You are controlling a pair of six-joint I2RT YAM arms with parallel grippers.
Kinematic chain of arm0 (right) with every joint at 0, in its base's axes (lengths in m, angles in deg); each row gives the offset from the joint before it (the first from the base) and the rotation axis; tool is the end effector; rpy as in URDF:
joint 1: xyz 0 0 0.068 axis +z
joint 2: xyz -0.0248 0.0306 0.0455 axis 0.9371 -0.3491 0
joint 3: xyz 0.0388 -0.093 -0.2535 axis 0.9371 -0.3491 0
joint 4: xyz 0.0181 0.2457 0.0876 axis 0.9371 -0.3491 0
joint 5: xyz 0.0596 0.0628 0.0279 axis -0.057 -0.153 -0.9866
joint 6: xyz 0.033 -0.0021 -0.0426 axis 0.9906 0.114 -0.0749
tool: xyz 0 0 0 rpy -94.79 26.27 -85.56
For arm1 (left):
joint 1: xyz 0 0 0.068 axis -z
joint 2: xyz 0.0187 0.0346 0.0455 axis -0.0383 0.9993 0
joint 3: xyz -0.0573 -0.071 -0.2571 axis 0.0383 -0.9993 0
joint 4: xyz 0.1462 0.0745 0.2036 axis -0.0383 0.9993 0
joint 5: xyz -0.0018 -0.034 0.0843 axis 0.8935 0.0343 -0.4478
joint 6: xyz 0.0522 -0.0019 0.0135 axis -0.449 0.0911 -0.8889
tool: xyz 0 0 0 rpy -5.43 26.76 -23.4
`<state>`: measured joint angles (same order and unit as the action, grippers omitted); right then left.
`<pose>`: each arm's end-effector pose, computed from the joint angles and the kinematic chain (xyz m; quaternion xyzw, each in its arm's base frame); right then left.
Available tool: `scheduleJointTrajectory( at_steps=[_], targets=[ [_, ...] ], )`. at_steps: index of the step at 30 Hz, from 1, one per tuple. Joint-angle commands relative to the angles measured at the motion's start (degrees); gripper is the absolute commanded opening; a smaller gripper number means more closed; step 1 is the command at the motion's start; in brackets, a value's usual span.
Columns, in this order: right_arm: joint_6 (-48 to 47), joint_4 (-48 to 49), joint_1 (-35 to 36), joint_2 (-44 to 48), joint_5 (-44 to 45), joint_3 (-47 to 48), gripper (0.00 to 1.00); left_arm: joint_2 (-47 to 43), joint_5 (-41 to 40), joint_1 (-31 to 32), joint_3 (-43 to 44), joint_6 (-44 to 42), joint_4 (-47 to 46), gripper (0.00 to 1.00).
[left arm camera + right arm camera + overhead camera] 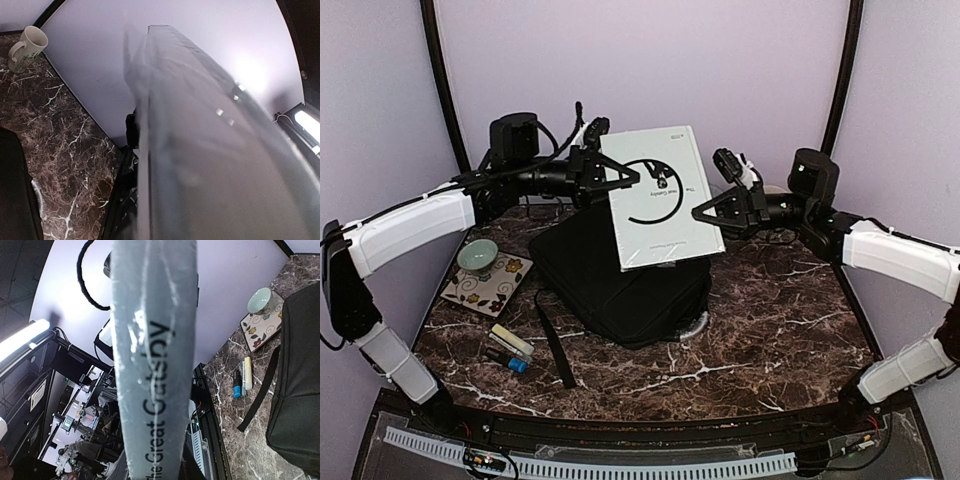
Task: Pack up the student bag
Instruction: Pass from the right arm to the left
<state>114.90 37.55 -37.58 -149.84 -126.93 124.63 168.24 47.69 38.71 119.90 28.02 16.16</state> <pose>0.2349 0.1846 0.3528 -0.2351 0.6585 0.6955 0.1656 0.2822 -0.2447 0.3996 0.2355 0.6710 -0.6651 0.2279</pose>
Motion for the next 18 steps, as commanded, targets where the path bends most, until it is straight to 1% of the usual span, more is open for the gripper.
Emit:
scheduleJointTrajectory(
  at_steps=[1, 2, 5, 6, 7, 8, 9, 10, 11, 13, 16, 18],
  targets=[
    [-0.4, 7.2, 2.1, -0.8, -0.1, 7.0, 0.00, -7.8, -4.3, -0.9, -5.0, -2.3, -1.9, 0.07],
    [-0.6, 6.9, 2.4, -1.4, 0.3, 7.7, 0.00, -9.0, -4.9, -0.9, -5.9, -2.5, -1.0, 0.00],
    [-3.6, 1.0, 3.2, -4.1, 1.3, 11.8, 0.00, -11.7, -6.4, -2.8, -8.6, -1.4, -0.9, 0.00],
    [-4.3, -1.8, 3.4, -4.9, 1.9, 13.3, 0.11, -12.2, -6.7, -3.0, -9.3, 0.2, -1.8, 0.00],
    [-4.2, -2.8, 3.5, -5.7, 2.3, 14.3, 0.30, -12.6, -6.7, -3.2, -9.8, 1.6, -3.3, 0.00],
    [-3.5, -3.2, 3.6, -6.5, 3.3, 14.8, 0.45, -12.9, -6.9, -3.5, -10.2, 3.2, -4.8, 0.00],
    [-2.7, -3.5, 3.4, -7.1, 4.8, 14.9, 0.58, -13.2, -7.4, -3.8, -10.4, 4.4, -6.2, 0.00],
    [-1.6, -3.5, 3.4, -7.6, 6.4, 14.8, 0.65, -13.6, -8.1, -4.2, -10.6, 5.4, -7.4, 0.00],
    [-0.2, -3.3, 3.5, -8.2, 7.9, 14.7, 0.69, -14.0, -8.8, -4.7, -10.7, 6.3, -8.5, 0.00],
    [3.6, -1.5, 3.6, -8.9, 11.3, 13.8, 0.72, -14.6, -10.7, -6.0, -10.9, 7.7, -9.6, 0.00],
    [9.5, 3.3, 4.7, -8.7, 16.7, 11.6, 0.74, -15.2, -13.2, -8.3, -12.4, 12.2, -14.1, 0.00],
    [9.7, 3.4, 5.5, -8.3, 19.9, 11.5, 0.74, -15.3, -13.5, -9.7, -13.5, 15.3, -17.5, 0.00]
  ],
)
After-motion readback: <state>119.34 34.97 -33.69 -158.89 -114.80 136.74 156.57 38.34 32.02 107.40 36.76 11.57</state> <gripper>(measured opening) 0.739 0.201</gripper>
